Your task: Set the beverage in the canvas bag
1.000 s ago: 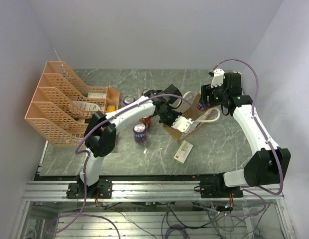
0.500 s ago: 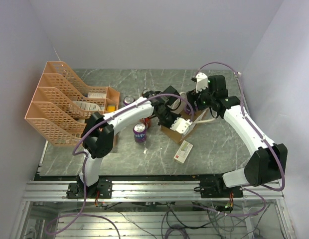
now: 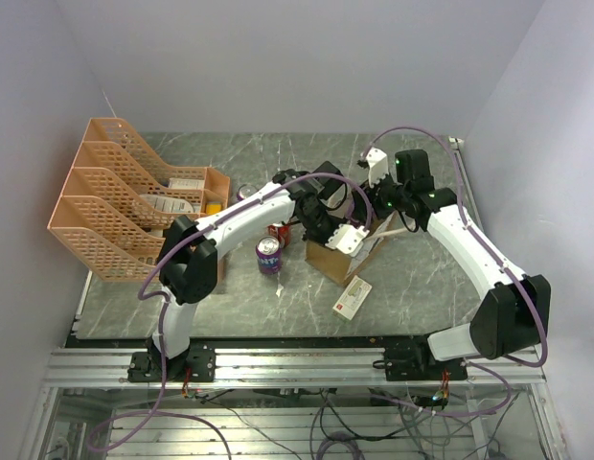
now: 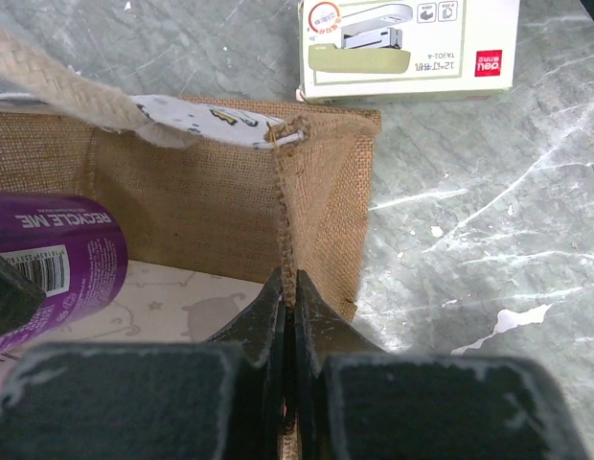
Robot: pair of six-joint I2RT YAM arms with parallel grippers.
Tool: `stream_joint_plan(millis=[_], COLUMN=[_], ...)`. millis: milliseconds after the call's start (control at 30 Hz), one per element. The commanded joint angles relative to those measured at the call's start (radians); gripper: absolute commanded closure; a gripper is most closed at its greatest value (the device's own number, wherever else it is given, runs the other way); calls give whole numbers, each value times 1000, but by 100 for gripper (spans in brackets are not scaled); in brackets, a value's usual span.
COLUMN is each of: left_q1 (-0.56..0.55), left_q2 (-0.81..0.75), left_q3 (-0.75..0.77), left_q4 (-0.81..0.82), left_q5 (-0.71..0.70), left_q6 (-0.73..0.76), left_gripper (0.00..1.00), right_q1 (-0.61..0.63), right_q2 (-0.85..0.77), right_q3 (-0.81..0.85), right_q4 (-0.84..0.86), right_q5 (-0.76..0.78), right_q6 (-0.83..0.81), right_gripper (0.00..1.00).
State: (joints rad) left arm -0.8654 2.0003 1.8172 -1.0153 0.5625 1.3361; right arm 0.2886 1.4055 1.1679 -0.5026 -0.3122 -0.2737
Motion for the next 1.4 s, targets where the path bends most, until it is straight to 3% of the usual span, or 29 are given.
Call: stream_joint_plan(millis=[0,167,367,767,1100,1367], left_q1=[7,6,8,10,16,17], left_q2=[7,-18,-28,-64,-101,-76], left_q3=[23,-36,-64,-116,-190,-171], left_q4=[-25,22,39,60,98,80], left_q5=[61,51,37,39,34,41], left_q6=[37,65,93,123,140,170], left_gripper=[93,93,93,93,92,93], right_q1=[4,7,20,34,32,32], right_q2=[-41,-47,-17,56,76,146], right_q3=[16,5,5,-35,-92,-83], right_q4=[49,32,19,97,257,289], right_q5=[-109,-201,-195,-20,73,147], right_q6=[-56,-80,-74,-51,30,101], right_gripper=[82,80,79,79,79,79])
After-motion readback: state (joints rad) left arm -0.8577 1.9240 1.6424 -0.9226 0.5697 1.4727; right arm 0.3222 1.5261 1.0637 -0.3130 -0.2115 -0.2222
